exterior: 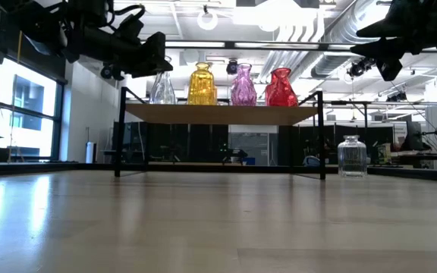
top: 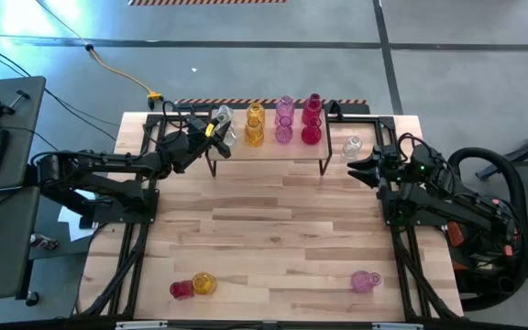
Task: Sort vases onto shelf
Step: Put the bottom transparent vase aligned with the other transparent vase on the shelf
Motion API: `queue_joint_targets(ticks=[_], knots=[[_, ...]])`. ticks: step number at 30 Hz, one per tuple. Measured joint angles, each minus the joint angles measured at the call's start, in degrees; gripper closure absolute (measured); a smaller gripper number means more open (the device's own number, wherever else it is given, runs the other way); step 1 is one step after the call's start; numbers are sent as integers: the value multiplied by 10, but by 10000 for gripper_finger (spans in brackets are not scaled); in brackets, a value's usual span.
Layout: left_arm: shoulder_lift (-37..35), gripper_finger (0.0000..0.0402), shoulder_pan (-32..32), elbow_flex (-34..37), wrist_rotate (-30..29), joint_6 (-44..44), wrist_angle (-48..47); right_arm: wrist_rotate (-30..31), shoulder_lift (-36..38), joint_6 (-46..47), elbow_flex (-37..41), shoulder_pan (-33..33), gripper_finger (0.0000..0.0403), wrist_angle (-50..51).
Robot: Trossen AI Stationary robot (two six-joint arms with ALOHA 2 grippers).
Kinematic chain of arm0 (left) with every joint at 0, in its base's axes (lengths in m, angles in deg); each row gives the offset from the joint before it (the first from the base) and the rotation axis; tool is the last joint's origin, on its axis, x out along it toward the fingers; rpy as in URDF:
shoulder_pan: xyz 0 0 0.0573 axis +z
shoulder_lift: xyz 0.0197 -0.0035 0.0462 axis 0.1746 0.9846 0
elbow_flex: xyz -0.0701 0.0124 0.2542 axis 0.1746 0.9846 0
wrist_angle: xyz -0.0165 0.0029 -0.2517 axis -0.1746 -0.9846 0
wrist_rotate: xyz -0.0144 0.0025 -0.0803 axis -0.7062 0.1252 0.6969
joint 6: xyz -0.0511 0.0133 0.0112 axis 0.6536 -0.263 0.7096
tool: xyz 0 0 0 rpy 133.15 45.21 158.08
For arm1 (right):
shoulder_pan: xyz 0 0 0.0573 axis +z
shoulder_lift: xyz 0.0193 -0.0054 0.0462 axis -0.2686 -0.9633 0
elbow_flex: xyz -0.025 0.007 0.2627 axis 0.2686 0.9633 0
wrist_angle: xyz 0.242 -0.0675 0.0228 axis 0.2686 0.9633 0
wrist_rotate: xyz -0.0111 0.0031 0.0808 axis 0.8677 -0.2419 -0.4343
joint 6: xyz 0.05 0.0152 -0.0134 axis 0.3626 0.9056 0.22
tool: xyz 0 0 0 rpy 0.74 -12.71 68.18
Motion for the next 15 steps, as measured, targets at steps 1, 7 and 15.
queue_joint_targets(ticks=[1, 7, 15], knots=[[0, 284, 0, 0, 3, 0, 0, 0, 0, 0, 0, 0, 268, 0], [0, 259, 0, 0, 14, 9, -20, 0, 0, 0, 0, 0, 268, 0], [1, 214, 7, 1, 9, 17, -39, 0, 0, 0, 0, 0, 268, 0]])
